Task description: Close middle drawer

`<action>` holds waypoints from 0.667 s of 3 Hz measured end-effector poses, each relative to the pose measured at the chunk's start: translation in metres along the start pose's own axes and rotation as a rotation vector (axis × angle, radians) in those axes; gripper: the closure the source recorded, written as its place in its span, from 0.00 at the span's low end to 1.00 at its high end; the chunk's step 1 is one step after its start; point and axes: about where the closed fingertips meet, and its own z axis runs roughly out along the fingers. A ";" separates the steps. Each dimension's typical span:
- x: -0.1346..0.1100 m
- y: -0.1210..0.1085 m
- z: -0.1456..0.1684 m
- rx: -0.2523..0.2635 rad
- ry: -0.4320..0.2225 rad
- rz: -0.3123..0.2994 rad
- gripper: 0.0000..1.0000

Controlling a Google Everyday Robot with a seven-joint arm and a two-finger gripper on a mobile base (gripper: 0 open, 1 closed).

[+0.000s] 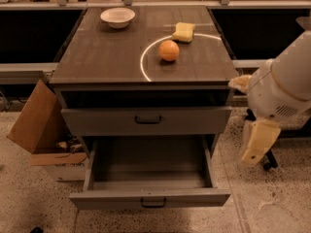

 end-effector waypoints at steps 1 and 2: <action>0.002 0.023 0.055 -0.062 -0.072 -0.005 0.00; 0.002 0.023 0.055 -0.062 -0.072 -0.005 0.00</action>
Offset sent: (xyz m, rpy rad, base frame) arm -0.0071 0.0136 -0.0482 0.0635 0.0429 0.0323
